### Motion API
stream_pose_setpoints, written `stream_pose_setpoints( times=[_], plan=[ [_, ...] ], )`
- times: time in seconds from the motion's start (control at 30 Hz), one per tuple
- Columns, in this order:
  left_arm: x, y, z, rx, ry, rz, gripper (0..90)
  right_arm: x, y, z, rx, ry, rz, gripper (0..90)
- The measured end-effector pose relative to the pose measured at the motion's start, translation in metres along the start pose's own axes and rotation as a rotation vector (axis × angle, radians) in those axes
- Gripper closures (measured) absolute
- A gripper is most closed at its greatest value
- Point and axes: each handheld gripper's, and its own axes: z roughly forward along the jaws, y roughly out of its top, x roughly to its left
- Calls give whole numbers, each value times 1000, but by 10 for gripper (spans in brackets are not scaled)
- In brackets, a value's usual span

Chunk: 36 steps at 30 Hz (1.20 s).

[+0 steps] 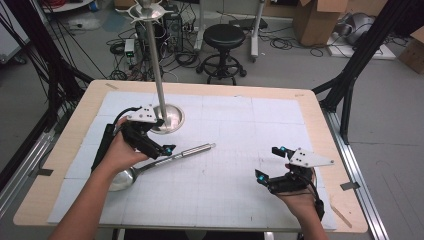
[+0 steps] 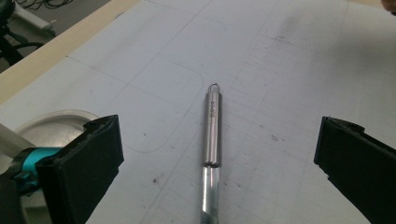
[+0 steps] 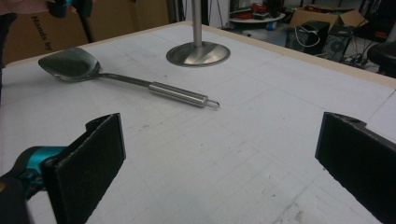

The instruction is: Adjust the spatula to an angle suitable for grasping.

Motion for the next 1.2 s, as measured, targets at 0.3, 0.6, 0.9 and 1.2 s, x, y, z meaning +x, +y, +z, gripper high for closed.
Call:
stream_pose_setpoints(
  times=[0.3, 0.6, 0.9, 1.2],
  plan=[
    [3, 8, 42, 149, 3, 14, 17, 1, 0, 2, -1, 4, 1, 2],
    [4, 10, 76, 230, -40, 8, 17, 2, -1, 3, 7, 5, 2, 2],
    [6, -2, 104, 336, -34, 18, 17, 4, -2, 3, 20, 0, -20, 2],
    [7, -9, 116, 405, -5, 25, 27, 4, -3, 4, 26, 2, -16, 2]
  ],
)
